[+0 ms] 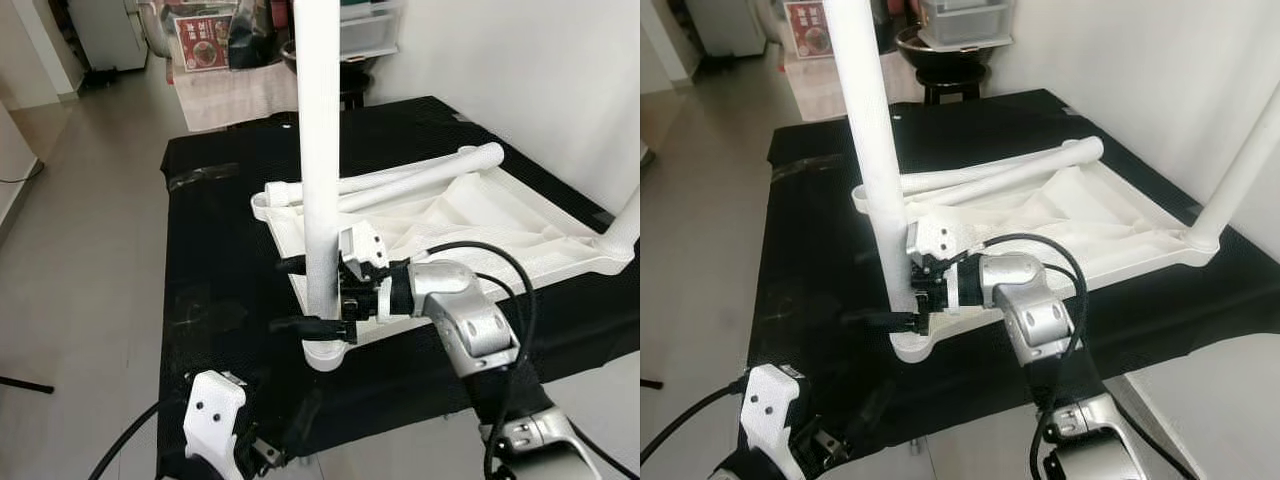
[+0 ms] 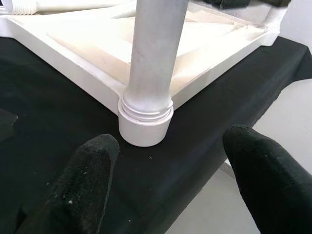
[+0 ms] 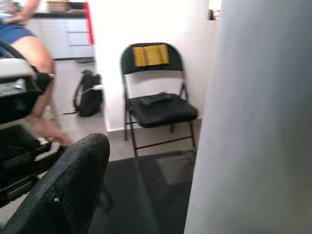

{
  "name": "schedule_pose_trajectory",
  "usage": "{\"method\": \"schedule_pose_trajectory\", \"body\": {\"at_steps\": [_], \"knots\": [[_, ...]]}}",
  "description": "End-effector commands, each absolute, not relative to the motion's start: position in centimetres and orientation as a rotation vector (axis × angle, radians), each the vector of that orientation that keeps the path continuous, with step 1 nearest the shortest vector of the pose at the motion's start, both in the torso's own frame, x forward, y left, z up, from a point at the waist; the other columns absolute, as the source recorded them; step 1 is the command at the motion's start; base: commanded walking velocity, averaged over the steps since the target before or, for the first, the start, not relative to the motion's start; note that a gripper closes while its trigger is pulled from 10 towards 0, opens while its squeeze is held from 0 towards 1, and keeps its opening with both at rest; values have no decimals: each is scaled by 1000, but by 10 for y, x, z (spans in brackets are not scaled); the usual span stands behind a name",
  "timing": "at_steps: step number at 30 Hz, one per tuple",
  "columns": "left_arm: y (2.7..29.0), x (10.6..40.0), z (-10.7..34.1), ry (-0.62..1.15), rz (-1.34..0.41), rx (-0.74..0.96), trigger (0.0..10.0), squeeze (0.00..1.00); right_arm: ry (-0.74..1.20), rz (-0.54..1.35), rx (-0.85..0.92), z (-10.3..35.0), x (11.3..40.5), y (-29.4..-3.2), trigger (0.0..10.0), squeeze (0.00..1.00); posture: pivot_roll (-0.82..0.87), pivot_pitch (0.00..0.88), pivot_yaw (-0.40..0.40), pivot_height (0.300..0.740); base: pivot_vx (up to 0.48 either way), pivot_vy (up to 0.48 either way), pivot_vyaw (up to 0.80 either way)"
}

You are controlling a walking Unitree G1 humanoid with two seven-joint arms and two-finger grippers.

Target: Building children table

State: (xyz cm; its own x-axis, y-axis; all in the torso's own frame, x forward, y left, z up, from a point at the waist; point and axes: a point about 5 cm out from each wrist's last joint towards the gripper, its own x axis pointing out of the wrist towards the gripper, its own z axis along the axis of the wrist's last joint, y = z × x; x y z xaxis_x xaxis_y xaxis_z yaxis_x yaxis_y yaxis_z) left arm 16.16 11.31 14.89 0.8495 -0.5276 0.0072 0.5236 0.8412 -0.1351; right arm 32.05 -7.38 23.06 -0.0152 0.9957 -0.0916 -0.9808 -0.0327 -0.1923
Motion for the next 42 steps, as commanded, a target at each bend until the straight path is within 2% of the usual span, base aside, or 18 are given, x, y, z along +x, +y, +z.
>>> {"method": "schedule_pose_trajectory", "body": {"at_steps": [1,2,13,16,19,20,22,24,25,26,27,30,32,33,37,38,39,42], "knots": [[113,160,150,36,-554,-135,10000,0,-110,1665,-212,233,318,-66,8000,0,90,128,20,740,0,0,0],[112,159,150,36,-556,-137,10000,0,-105,1695,-193,233,318,-66,0,0,89,130,17,740,0,0,0],[110,159,151,33,-555,-143,10000,0,-86,1726,-161,224,314,-68,0,0,77,139,13,740,0,0,0],[109,159,151,31,-555,-146,10000,0,-81,1588,-233,209,308,-63,0,0,69,149,4,740,0,0,0],[109,159,152,29,-554,-147,10000,0,-93,1510,-214,202,298,-63,0,0,65,153,4,740,0,0,0],[109,160,152,27,-552,-147,10000,0,-66,1396,-183,196,289,-67,0,0,63,155,3,740,0,0,0],[110,160,153,26,-552,-147,10000,0,-44,1344,-173,193,287,-69,0,0,63,155,3,740,0,0,0],[111,159,153,24,-549,-147,10000,0,35,1007,-164,181,293,-73,0,0,53,167,5,740,0,0,0],[111,159,153,25,-549,-148,10000,0,72,592,-189,174,301,-95,0,0,50,156,8,740,0,0,0],[111,159,153,25,-549,-148,10000,0,72,592,-189,174,301,-95,0,0,50,156,8,740,0,0,0],[112,159,153,26,-548,-148,10000,0,104,296,-211,169,301,-115,0,0,53,153,5,740,0,0,0],[112,161,151,32,-562,-146,10000,0,111,298,-212,163,296,-112,0,0,57,151,7,740,0,0,0],[112,164,149,36,-572,-140,10000,0,60,453,-215,168,297,-87,0,0,69,115,10,740,0,0,0],[112,164,149,36,-572,-140,10000,0,60,453,-215,168,297,-87,0,0,69,115,10,740,0,0,0],[114,169,147,30,-547,-131,10000,0,36,530,-184,175,299,-59,0,0,89,93,3,740,0,0,0],[114,169,147,28,-543,-130,10000,0,39,540,-192,175,299,-58,1294,0,91,85,2,740,0,0,0],[115,170,147,27,-541,-129,10000,0,34,543,-200,177,301,-58,10000,0,92,83,2,740,0,0,0],[115,170,147,24,-538,-127,10000,0,27,517,-211,181,303,-57,10000,0,95,87,-4,740,0,0,0]]}}
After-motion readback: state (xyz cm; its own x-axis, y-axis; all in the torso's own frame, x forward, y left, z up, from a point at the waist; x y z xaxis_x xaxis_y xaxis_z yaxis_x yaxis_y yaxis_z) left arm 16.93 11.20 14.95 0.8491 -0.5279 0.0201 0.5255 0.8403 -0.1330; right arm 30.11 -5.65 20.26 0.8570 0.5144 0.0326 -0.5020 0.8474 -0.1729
